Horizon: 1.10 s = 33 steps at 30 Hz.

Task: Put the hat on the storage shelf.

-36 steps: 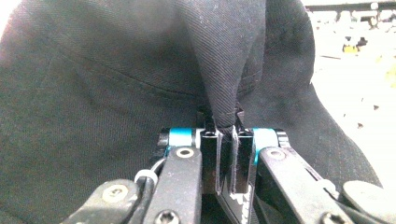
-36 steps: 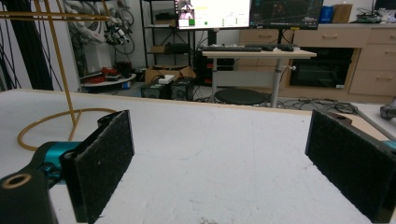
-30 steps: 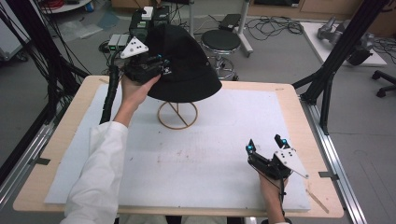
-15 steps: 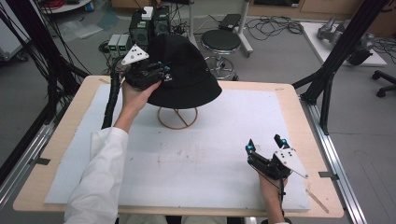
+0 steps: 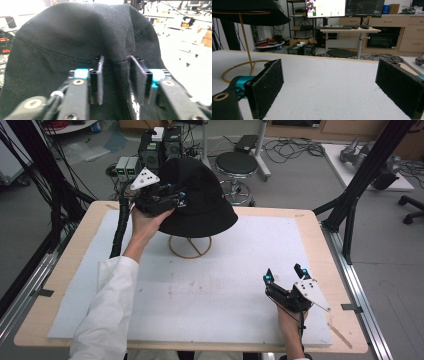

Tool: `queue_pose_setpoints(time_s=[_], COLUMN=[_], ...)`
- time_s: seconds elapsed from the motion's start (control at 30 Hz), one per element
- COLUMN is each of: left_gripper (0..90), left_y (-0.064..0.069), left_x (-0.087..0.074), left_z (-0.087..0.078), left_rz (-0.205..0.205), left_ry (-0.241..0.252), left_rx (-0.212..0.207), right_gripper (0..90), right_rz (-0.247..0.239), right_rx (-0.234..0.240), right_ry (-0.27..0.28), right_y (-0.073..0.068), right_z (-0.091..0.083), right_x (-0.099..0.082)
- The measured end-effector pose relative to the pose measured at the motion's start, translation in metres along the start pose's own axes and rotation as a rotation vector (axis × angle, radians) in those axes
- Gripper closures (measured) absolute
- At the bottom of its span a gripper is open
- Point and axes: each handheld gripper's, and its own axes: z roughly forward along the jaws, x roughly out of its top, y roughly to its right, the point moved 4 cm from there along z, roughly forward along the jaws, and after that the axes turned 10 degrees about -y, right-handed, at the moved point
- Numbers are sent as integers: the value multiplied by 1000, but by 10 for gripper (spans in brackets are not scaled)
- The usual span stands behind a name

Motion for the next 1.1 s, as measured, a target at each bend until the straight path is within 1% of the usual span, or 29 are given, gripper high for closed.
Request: queue_pose_setpoints(time_s=[0.03,0.07,0.1,0.17,0.2,0.23,0.27,0.33,0.4,0.43,0.47,0.53,0.6,0.67,0.7,0.73,0.77,0.8,0.83,0.9,0.93,0.97,1.0,1.03,1.1], left_gripper=[552,522,498,441,422,406,399,393,387,376,376,368,365,360,359,359,359,359,359,357,358,357,357,358,357], left_y=[0,1,1,2,3,3,4,4,5,6,6,7,9,9,9,9,9,9,9,8,8,8,7,5,4], left_x=[1,2,2,3,4,4,5,6,7,9,9,10,11,11,10,9,9,9,8,7,6,6,5,3,1], left_z=[-1,-2,-3,-4,-5,-5,-7,-8,-11,-14,-14,-19,-28,-31,-35,-42,-42,-47,-55,-64,-69,-69,-73,-80,-83], left_rz=[4,9,12,22,28,28,34,35,39,46,46,53,61,61,62,63,63,59,52,52,53,53,52,48,44], left_ry=[5,10,13,23,35,35,50,56,66,79,79,100,111,121,125,132,132,134,147,163,169,169,173,182,183], left_rx=[20,31,39,48,50,50,51,48,45,38,38,30,33,34,37,44,44,47,52,62,66,66,71,88,95], right_gripper=[71,71,71,71,71,71,71,71,71,71,71,71,71,71,71,71,71,71,71,71,71,71,71,71,71], right_rz=[2,-4,4,1,0,-1,1,-6,-6,0,-1,-2,1,4,4,5,4,2,-2,2,-4,-7,-7,-9,-7], right_rx=[0,-3,0,1,-2,-7,-10,-16,-17,-15,-16,-17,-18,-19,-23,-22,-23,-27,-28,-28,-27,-27,-28,-29,-30], right_ry=[0,5,0,-2,0,1,2,4,4,1,2,2,-2,-2,-1,-2,-3,-4,-1,-6,-5,-3,-3,-3,-4], right_y=[0,1,0,0,0,0,0,1,1,1,1,1,1,1,1,0,0,0,0,-1,-1,-1,-1,-1,-1], right_z=[0,0,0,0,0,0,0,0,0,0,0,0,1,1,1,1,1,1,1,1,2,2,2,2,2], right_x=[0,0,0,0,0,0,0,0,1,0,0,0,0,0,0,0,0,0,0,0,0,0,0,0,0])
